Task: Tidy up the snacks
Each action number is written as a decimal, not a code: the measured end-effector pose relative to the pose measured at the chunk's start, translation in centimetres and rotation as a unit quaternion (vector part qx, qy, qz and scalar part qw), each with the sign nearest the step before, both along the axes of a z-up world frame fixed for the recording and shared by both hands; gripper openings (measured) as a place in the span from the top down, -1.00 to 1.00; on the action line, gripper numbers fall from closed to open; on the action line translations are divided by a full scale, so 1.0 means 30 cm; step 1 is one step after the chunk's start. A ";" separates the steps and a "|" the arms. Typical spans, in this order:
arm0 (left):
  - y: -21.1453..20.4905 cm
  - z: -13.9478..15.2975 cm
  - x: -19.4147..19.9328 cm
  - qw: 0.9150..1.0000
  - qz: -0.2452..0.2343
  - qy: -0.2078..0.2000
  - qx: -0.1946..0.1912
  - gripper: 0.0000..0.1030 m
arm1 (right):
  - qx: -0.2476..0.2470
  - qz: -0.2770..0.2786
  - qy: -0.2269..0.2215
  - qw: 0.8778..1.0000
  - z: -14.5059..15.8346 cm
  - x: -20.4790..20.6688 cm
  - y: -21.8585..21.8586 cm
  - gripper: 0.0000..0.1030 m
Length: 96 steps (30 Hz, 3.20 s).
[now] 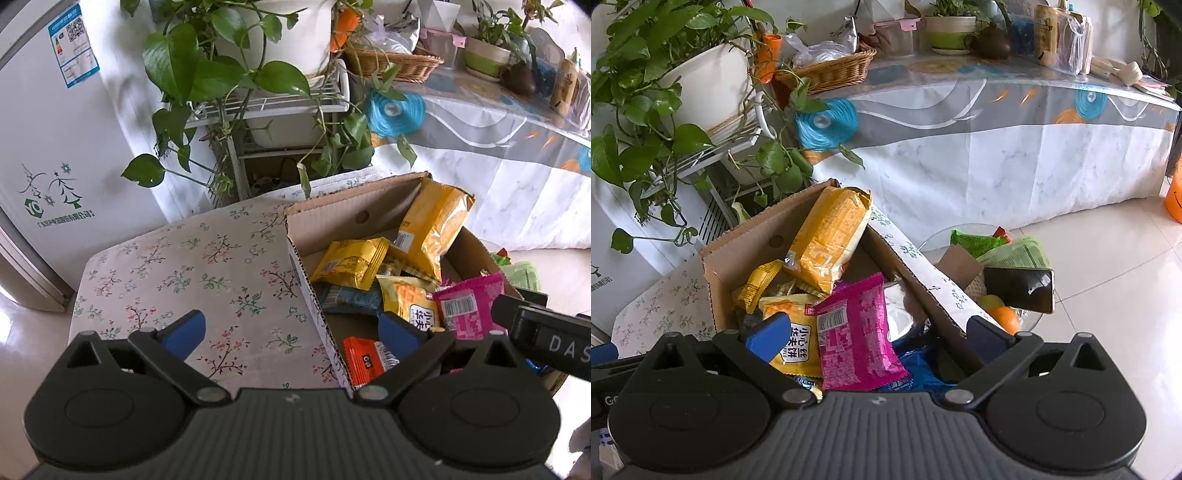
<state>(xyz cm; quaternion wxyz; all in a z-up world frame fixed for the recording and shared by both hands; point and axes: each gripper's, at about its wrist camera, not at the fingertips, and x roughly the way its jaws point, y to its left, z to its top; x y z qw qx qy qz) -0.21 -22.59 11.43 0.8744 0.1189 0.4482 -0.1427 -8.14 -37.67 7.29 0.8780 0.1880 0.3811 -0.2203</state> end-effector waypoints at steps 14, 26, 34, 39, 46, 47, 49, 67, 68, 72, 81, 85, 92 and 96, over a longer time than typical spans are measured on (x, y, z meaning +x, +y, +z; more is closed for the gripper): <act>-0.011 -0.019 -0.001 0.999 0.025 0.014 0.020 -0.96 | -0.062 0.012 0.032 0.997 -0.004 0.013 0.017 -1.00; -0.029 -0.026 0.000 0.999 0.019 0.012 0.039 -0.95 | -0.060 0.011 0.039 0.997 -0.007 0.014 0.013 -1.00; -0.033 -0.030 0.001 0.999 0.015 0.013 0.042 -0.95 | -0.060 0.010 0.041 0.997 -0.008 0.015 0.012 -1.00; -0.035 -0.031 0.004 0.999 0.014 0.014 0.043 -0.95 | -0.059 0.009 0.042 0.997 -0.010 0.016 0.010 -1.00; -0.042 -0.034 0.007 0.999 0.014 0.013 0.045 -0.95 | -0.058 0.008 0.044 0.997 -0.011 0.018 0.008 -1.00; -0.042 -0.034 0.006 0.999 0.015 0.014 0.045 -0.95 | -0.058 0.008 0.044 0.997 -0.011 0.018 0.008 -1.00; -0.043 -0.035 0.007 0.999 0.016 0.015 0.045 -0.95 | -0.057 0.008 0.045 0.997 -0.012 0.018 0.008 -1.00; -0.028 -0.054 0.012 0.999 0.012 0.016 0.048 -0.94 | -0.056 0.016 0.054 0.997 -0.023 0.031 0.022 -1.00; -0.025 -0.056 0.013 0.999 0.011 0.017 0.047 -0.94 | -0.057 0.017 0.054 0.997 -0.023 0.033 0.024 -1.00; -0.014 -0.060 0.014 0.999 0.012 0.019 0.043 -0.94 | -0.056 0.020 0.056 0.997 -0.026 0.037 0.030 -1.00; 0.011 -0.072 0.018 0.999 0.014 0.024 0.033 -0.94 | -0.056 0.025 0.057 0.996 -0.029 0.044 0.047 -1.00; 0.027 -0.076 0.016 0.999 0.014 0.022 0.030 -0.94 | -0.059 0.029 0.059 0.996 -0.031 0.049 0.060 -1.00; 0.062 -0.076 0.008 0.999 0.016 0.017 0.026 -0.94 | -0.061 0.039 0.057 0.996 -0.033 0.058 0.082 -1.00; 0.076 -0.074 0.003 0.999 0.016 0.010 0.031 -0.94 | -0.063 0.048 0.057 0.995 -0.034 0.064 0.097 -1.00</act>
